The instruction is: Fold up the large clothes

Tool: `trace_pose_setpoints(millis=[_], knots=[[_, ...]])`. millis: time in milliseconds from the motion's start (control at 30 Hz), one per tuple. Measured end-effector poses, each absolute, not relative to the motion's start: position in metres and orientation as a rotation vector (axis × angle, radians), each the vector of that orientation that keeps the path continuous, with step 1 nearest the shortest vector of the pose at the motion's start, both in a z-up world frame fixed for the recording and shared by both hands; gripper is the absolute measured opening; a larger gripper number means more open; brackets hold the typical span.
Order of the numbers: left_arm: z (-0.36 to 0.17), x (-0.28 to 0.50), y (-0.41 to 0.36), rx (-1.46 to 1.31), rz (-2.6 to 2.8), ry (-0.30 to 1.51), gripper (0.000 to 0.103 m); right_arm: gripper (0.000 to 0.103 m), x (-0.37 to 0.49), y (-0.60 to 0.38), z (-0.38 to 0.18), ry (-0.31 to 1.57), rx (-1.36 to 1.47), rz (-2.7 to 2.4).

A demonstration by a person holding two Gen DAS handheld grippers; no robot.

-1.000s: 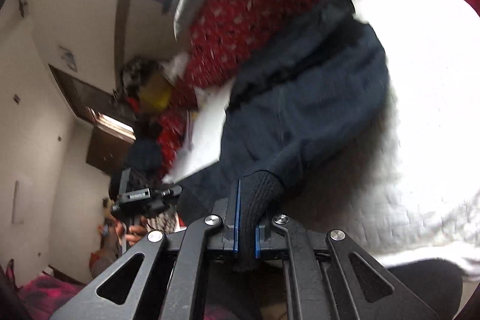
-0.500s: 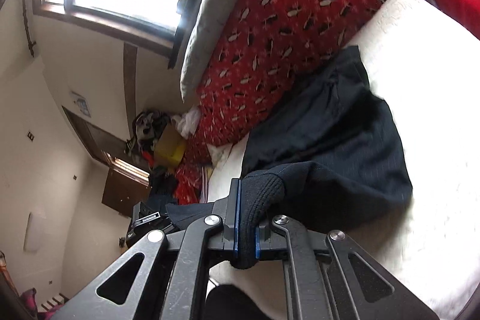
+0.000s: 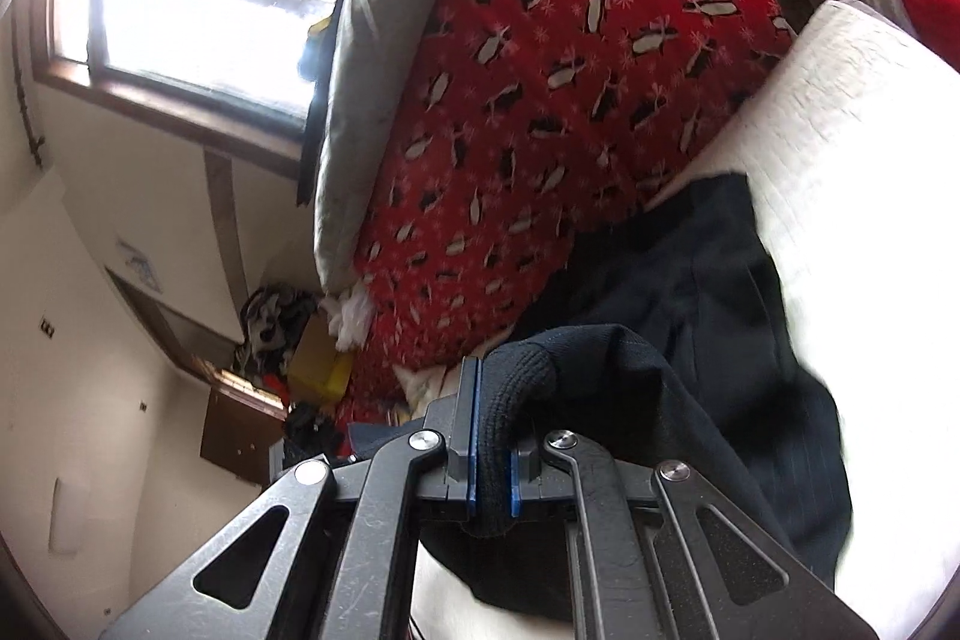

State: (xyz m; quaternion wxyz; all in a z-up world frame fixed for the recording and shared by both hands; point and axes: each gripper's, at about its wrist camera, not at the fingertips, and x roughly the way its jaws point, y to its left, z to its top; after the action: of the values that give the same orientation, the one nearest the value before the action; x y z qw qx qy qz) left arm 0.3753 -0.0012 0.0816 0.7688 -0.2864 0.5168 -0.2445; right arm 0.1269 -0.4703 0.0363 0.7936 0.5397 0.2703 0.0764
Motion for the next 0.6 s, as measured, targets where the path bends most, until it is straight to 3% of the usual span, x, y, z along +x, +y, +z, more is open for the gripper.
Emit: trace_pose_setpoints(millis=[433,600], knots=[[0.018,0.497,-0.051,-0.567,-0.329,1.196,0.005,0.005,0.248,-0.52,-0.053,0.629,1.269,-0.043],[-0.007,0.513,-0.034,-0.709,-0.332,1.289,0.005,0.008,0.261,-0.528,-0.103,0.728,1.374,-0.118]])
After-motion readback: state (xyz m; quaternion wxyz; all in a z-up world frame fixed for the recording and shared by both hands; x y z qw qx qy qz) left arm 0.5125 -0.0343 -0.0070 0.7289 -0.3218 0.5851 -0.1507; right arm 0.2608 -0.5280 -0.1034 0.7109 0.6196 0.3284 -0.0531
